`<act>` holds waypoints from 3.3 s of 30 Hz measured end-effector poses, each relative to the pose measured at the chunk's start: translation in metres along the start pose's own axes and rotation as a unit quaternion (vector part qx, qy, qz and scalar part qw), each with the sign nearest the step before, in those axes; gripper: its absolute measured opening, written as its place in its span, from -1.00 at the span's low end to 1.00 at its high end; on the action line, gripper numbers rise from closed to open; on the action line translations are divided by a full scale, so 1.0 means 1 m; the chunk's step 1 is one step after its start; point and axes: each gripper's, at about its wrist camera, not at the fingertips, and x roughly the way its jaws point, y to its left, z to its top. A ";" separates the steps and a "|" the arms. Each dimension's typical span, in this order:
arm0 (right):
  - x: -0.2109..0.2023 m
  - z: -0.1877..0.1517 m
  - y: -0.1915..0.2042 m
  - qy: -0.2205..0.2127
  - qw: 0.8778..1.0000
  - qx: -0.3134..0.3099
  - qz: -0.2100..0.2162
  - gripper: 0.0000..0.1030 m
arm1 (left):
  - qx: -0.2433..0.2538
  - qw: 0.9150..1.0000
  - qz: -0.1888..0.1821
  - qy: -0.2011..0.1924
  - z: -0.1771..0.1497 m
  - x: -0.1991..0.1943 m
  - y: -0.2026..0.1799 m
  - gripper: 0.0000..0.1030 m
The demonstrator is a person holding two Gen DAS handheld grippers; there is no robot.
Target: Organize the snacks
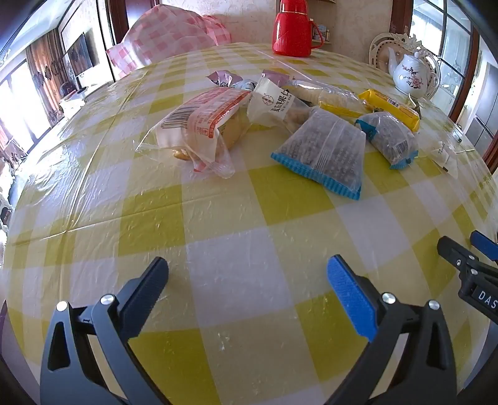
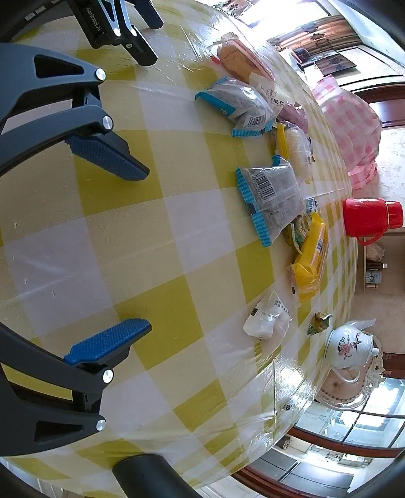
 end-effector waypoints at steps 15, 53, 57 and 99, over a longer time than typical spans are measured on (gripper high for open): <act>0.000 0.000 0.000 0.000 1.000 0.000 0.000 0.70 | 0.000 1.000 0.000 0.000 0.000 0.000 0.000 0.97; 0.174 0.242 -0.295 -0.017 0.913 0.324 -0.246 0.45 | -0.018 1.000 -0.002 -0.004 0.003 0.001 0.003 0.97; 0.168 0.240 -0.280 -0.030 0.927 0.295 -0.230 -0.60 | -0.018 1.000 -0.003 -0.004 0.003 0.000 0.003 0.97; -0.094 -0.066 -0.117 -0.134 0.984 0.048 0.107 -0.60 | 0.222 0.958 -0.180 -0.035 0.077 0.009 -0.226 -0.30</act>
